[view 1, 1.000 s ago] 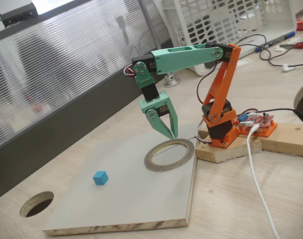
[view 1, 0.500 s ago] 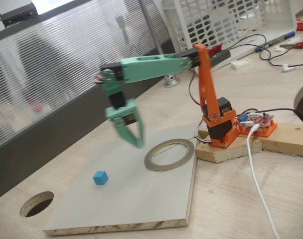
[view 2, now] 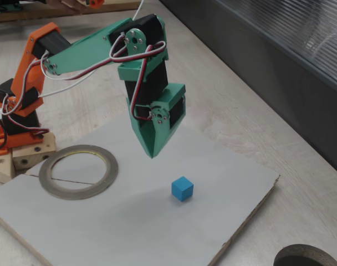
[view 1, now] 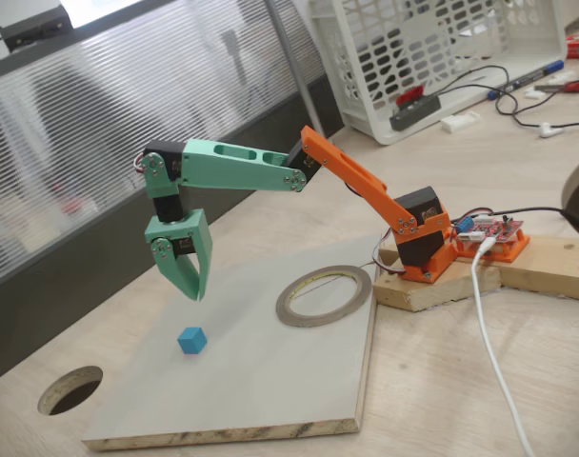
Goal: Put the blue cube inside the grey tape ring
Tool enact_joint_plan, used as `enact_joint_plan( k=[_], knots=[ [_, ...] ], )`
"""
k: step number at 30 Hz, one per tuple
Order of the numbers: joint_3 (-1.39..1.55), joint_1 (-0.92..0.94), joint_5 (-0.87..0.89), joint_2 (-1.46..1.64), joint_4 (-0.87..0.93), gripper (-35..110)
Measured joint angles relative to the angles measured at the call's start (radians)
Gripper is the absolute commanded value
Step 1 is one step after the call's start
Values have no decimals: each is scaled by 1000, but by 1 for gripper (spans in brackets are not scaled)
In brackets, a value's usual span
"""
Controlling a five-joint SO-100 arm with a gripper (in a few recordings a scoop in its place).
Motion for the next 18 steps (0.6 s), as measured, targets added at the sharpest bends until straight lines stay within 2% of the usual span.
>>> enact_joint_plan(
  k=[18],
  knots=[
    [-2,-2,-2,-12,0,4]
  ],
)
